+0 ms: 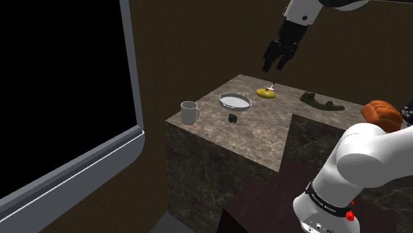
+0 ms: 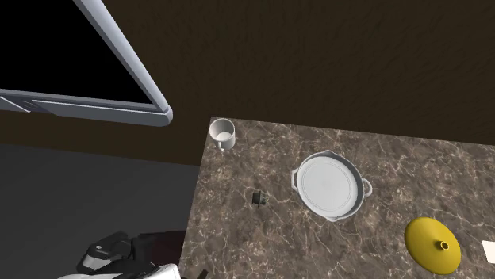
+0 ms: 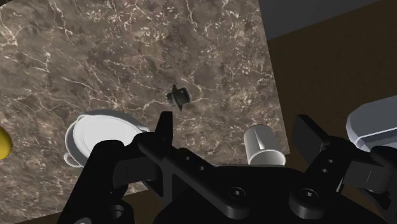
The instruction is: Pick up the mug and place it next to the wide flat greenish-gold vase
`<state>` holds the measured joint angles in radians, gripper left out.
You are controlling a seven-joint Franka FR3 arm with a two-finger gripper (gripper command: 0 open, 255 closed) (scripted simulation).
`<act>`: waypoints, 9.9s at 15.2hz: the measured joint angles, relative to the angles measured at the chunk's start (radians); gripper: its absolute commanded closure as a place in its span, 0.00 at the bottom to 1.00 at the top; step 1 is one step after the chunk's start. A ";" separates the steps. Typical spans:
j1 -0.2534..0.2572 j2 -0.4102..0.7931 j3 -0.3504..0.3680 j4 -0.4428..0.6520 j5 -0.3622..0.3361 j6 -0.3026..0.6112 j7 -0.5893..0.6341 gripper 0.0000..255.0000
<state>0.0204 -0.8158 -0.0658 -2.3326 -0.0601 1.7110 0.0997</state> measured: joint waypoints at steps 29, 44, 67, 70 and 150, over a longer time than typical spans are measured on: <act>0.063 0.994 0.167 0.484 -0.048 0.369 0.309 0.00; 0.098 1.321 0.161 0.726 -0.091 0.416 0.370 0.00; 0.098 1.293 0.164 0.760 -0.085 0.355 0.363 1.00; 0.096 1.276 0.165 0.776 -0.081 0.322 0.356 1.00; -0.710 1.322 -0.269 1.137 0.212 0.051 -0.909 1.00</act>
<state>-0.6893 0.5063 -0.3348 -1.1958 0.1520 1.7622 -0.8093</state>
